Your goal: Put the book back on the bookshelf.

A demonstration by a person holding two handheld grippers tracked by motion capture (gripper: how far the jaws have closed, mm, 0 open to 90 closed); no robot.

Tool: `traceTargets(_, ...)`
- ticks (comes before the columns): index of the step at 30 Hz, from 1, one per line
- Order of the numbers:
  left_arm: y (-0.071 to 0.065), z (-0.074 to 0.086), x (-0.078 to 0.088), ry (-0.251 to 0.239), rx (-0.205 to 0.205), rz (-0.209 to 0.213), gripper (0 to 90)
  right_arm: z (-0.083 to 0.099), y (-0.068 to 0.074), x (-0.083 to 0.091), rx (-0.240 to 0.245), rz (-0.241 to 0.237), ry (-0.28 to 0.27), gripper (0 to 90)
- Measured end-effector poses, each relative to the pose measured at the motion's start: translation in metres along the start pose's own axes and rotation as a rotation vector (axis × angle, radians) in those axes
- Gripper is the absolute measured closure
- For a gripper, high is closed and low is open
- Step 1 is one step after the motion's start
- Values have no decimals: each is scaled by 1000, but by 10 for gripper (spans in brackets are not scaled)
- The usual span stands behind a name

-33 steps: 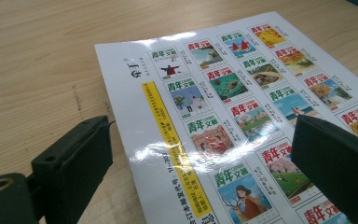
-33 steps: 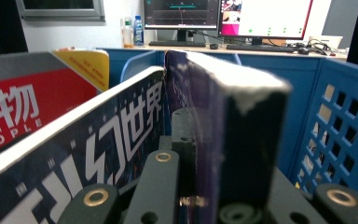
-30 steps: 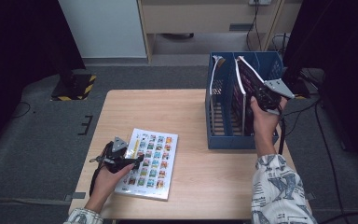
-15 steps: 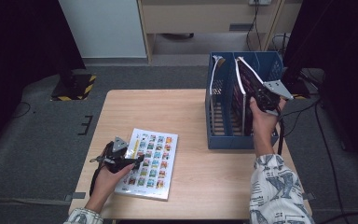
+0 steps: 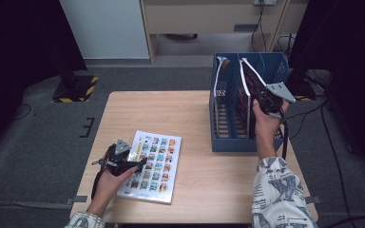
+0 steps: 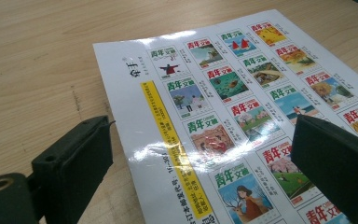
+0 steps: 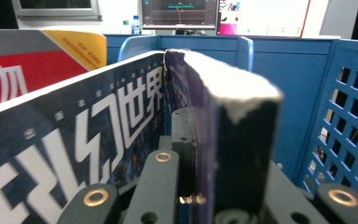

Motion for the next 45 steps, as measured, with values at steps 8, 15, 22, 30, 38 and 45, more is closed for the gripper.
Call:
traceTargets(8, -1, 0, 0, 0, -3, 0, 53, 5, 0, 3, 6, -4, 10, 831)
traceTargets(15, -1, -1, 0, 0, -3, -1, 53, 6, 4, 4, 24, -3, 20, 826)
traceTargets(22, -1, 0, 0, 1, -2, 0, 53, 7, 7, 5, 15, -13, 26, 810)
traceTargets(30, -1, 0, 1, 0, -2, -1, 53, 7, 9, 5, 2, -19, 38, 802)
traceTargets(38, -1, 0, 1, 1, -2, 0, 53, 7, 12, 5, 9, -26, 44, 791)
traceTargets(45, -1, 0, 1, 1, -3, -1, 53, 8, 12, 6, 6, -30, 53, 767)
Point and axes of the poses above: each handheld gripper's, and its own axes: x roughly backward along the jaws, z roughly out of its underside, y roughly to its left, the point moved 8 cm from there along -x, roughly forward along the jaws, and after that the axes turned 11 degrees about -x, right-handed, at the moved point
